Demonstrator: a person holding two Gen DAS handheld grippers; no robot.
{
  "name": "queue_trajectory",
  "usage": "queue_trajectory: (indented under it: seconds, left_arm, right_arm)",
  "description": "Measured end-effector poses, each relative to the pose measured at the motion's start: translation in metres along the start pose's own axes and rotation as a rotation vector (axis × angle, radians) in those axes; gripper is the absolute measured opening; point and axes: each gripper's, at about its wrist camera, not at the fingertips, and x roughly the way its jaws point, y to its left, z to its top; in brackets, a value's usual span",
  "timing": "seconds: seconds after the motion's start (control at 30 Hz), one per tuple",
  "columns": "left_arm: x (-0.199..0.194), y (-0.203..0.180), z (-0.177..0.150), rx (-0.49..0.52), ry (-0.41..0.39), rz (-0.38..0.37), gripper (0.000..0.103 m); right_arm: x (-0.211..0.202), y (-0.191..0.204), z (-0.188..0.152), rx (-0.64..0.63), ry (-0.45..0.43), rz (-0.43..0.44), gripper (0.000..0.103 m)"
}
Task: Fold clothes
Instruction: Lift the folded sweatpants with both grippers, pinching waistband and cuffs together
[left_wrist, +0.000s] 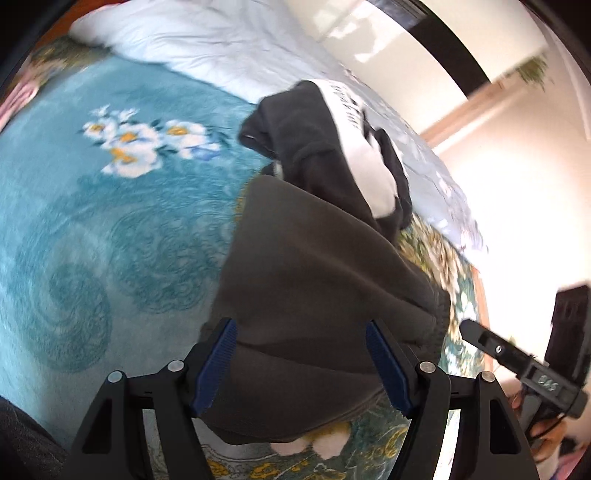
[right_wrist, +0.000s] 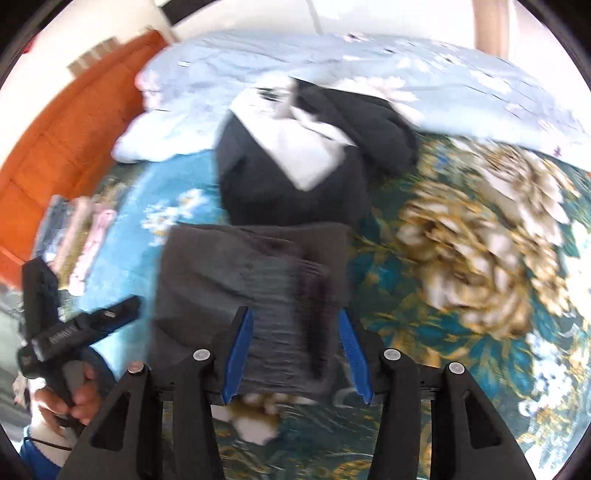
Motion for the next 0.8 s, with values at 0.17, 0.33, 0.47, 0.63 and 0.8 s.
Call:
queue_trajectory:
  seconds: [0.17,0.33,0.47,0.63,0.8]
  left_arm:
    - [0.021,-0.001,0.008,-0.002,0.052,0.035,0.076]
    - [0.036,0.019,0.012,-0.122,0.104,-0.009,0.076]
    - [0.034,0.022,0.014,-0.119,0.079,-0.01,0.076]
    - [0.014,0.044,0.018,-0.204,-0.036,-0.072,0.076]
    - [0.035,0.084,0.021,-0.423,0.017,-0.035,0.079]
  right_arm:
    - [0.024,0.034,0.0,-0.121,0.042,0.072,0.05]
    - [0.05,0.0,0.004,0.021,0.035,0.051,0.05]
    - [0.065,0.001,0.004,0.044,0.059,-0.002,0.05]
    - [0.043,0.001,0.006,0.028,0.029,0.059,0.053]
    - [0.02,-0.048,-0.005,0.146,0.005,0.079,0.063]
